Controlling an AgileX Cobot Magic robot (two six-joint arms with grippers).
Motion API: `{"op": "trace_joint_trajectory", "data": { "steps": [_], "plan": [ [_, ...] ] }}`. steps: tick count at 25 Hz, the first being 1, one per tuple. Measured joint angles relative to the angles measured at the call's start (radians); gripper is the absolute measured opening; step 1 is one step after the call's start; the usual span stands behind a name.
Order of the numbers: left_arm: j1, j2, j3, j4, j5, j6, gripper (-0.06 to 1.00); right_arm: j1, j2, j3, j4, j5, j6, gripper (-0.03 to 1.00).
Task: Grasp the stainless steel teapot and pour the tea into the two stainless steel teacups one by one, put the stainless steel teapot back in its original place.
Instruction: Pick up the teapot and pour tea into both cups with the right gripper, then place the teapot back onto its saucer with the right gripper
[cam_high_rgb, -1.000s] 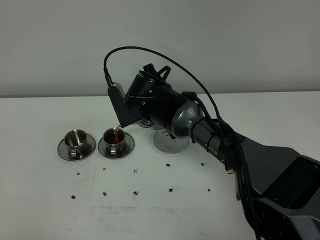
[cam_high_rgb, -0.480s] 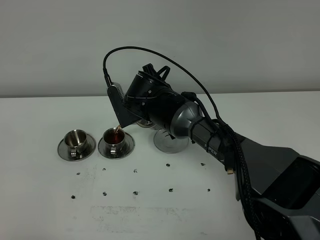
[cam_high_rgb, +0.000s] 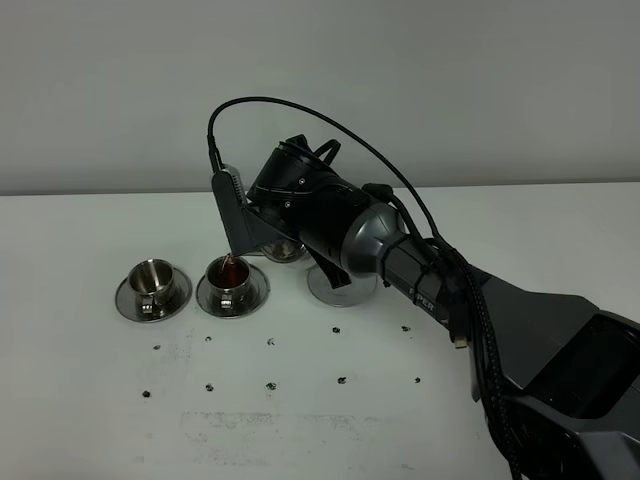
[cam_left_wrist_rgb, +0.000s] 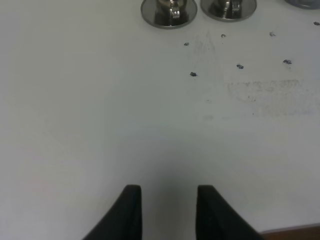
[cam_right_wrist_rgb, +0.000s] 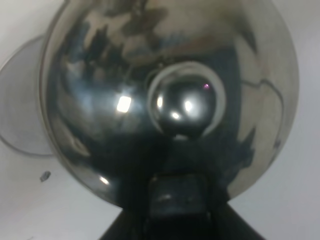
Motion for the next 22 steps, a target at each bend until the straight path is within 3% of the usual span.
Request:
{"op": "trace_joint_trajectory", "data": {
  "steps": [6, 13, 17, 22],
  "plan": [
    [0.000, 0.000, 0.000, 0.000, 0.000, 0.000, 0.28, 0.000, 0.000, 0.000, 0.010, 0.009, 0.008, 0.18],
    [0.000, 0.000, 0.000, 0.000, 0.000, 0.000, 0.28, -0.017, -0.041, -0.019, 0.140, 0.068, 0.033, 0.18],
    [0.000, 0.000, 0.000, 0.000, 0.000, 0.000, 0.28, -0.026, -0.106, -0.030, 0.208, 0.085, 0.162, 0.18],
    [0.000, 0.000, 0.000, 0.000, 0.000, 0.000, 0.28, -0.030, -0.199, -0.033, 0.309, 0.113, 0.460, 0.18]
  ]
}}
